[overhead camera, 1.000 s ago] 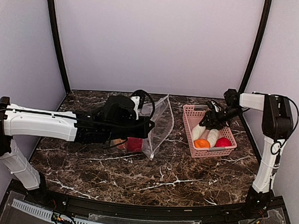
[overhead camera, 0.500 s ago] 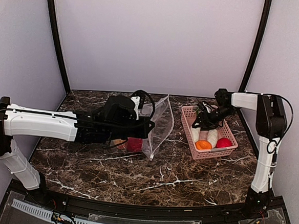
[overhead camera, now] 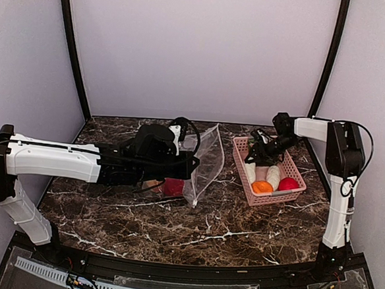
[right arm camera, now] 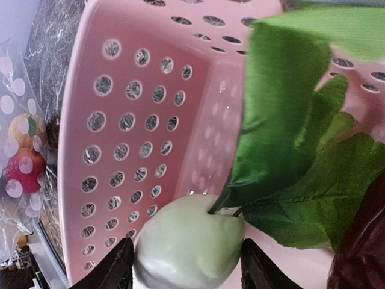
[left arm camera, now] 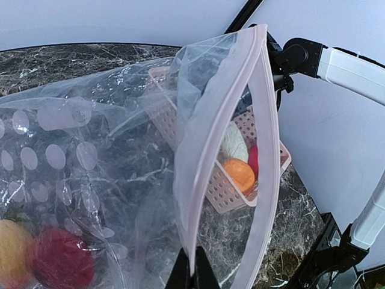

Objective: Place the food in the zip-top bag and seal the zipper
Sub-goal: Pick up the fake vegetable from the bin, then place the fake vegetable in the zipper food storage bag.

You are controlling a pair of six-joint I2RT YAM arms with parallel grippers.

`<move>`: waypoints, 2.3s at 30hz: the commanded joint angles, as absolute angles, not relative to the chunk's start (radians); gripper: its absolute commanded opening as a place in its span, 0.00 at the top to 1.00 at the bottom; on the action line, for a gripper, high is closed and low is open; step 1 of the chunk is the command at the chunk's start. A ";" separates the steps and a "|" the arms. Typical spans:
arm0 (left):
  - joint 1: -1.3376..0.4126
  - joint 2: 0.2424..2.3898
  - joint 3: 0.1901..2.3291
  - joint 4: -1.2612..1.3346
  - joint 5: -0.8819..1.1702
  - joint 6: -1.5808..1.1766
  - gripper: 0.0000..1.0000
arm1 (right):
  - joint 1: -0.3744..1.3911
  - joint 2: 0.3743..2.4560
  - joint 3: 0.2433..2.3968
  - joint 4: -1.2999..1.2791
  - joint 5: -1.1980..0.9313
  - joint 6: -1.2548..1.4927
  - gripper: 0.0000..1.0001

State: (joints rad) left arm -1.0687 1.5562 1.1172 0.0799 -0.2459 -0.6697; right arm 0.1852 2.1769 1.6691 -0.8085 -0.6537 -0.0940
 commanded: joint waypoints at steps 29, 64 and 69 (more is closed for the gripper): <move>-1.063 1.590 1.138 0.074 -0.238 -0.667 0.99 | 0.180 1.708 1.572 -0.680 -0.724 -0.161 0.62; -1.051 1.614 1.286 0.237 -0.108 -0.751 0.99 | 0.482 1.520 1.483 -0.455 -0.734 -0.127 0.61; -1.051 1.601 1.267 0.264 -0.119 -0.759 0.99 | 0.493 1.525 1.468 -0.446 -0.715 -0.111 0.59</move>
